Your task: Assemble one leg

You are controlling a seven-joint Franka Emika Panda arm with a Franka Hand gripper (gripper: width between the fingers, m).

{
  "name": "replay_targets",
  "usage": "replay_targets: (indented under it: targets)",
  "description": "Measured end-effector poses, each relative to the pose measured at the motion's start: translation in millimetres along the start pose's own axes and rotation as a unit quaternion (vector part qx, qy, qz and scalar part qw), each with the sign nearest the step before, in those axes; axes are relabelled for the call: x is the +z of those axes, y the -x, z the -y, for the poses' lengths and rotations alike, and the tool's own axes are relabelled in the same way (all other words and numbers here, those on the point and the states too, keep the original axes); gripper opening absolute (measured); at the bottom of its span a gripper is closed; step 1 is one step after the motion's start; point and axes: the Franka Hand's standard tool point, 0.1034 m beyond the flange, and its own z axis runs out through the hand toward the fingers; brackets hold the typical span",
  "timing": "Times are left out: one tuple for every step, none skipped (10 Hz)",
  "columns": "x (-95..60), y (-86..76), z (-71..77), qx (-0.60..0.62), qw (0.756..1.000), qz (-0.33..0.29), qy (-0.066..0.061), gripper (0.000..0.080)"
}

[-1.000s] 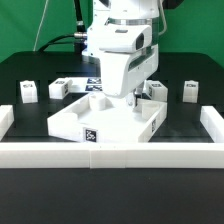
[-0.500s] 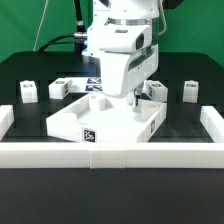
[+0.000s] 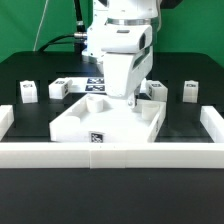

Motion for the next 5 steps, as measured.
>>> replay_targets:
  targets:
    - [0.0,-5.5,-5.8,-0.031,1.0,-0.001,0.004,0.0057]
    - [0.1,-8.8,-8.8,-0.045,0.999,-0.003,0.006,0.0057]
    - [0.0,-9.1,-8.7,-0.04,0.999,-0.005,0.009,0.0057]
    - [0.0,-9.1,-8.7,-0.04,0.999,-0.004,0.009,0.0057]
    - [0.0,-9.1,-8.7,-0.04,0.999,-0.004,0.009,0.0057]
